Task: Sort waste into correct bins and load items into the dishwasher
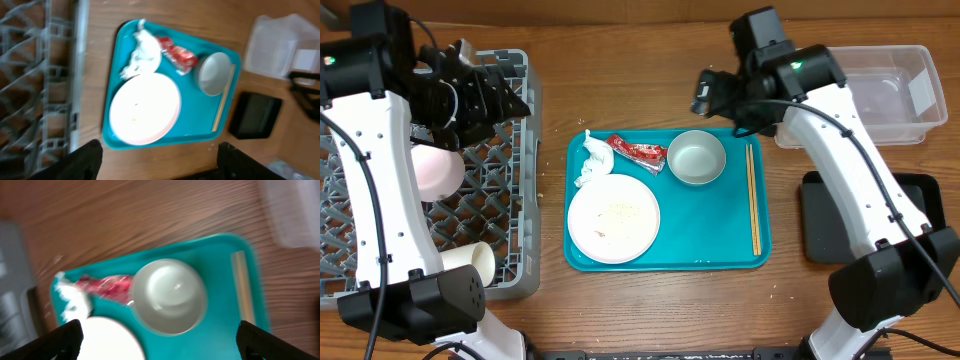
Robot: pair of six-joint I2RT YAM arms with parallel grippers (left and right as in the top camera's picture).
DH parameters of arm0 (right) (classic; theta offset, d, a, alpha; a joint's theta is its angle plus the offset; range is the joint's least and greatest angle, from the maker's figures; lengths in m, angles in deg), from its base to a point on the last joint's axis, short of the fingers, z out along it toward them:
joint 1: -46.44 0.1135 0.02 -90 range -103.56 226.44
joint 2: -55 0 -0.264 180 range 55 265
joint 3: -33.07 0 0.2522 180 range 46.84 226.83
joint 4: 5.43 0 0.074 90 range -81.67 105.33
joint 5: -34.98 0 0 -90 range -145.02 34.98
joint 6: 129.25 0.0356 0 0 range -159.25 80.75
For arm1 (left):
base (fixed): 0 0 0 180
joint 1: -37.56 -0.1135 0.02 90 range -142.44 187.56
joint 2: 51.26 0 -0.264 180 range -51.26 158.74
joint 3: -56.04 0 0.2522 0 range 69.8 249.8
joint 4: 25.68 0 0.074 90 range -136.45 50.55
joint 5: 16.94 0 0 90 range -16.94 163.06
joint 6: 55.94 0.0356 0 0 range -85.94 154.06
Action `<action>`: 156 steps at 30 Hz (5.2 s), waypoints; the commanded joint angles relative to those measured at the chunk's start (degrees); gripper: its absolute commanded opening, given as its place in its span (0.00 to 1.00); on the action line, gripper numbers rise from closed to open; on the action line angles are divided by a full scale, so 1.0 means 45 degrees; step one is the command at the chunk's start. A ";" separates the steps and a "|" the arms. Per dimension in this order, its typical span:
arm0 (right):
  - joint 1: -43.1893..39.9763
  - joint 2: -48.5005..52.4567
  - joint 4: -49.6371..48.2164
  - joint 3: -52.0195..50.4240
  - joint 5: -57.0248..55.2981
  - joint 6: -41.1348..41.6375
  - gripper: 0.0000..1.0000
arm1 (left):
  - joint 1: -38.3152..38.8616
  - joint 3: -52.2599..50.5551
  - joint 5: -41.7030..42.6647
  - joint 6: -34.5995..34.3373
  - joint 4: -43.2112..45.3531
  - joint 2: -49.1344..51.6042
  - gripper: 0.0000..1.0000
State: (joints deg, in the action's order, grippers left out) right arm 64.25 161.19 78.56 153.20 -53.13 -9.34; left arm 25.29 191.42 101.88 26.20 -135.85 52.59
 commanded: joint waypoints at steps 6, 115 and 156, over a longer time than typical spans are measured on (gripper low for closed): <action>-0.2871 0.0024 -0.0398 0.0044 -0.1559 0.0155 1.00 | 0.0170 0.0019 -0.4823 -0.2166 -0.0097 -0.1409 0.72; -0.8782 0.0024 -0.0588 0.0044 -0.0928 0.0102 0.99 | 0.0661 -1.0074 -0.8587 -0.5863 0.4813 -0.5226 0.08; -0.8782 0.0024 -0.0588 0.0044 -0.0928 0.0102 1.00 | 0.0651 -1.2162 -0.6431 -1.0545 0.3954 -0.5221 0.04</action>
State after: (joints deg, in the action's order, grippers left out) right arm 24.77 161.30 76.27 153.20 -57.34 -9.21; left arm 28.22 136.93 72.37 -20.99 -117.18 28.90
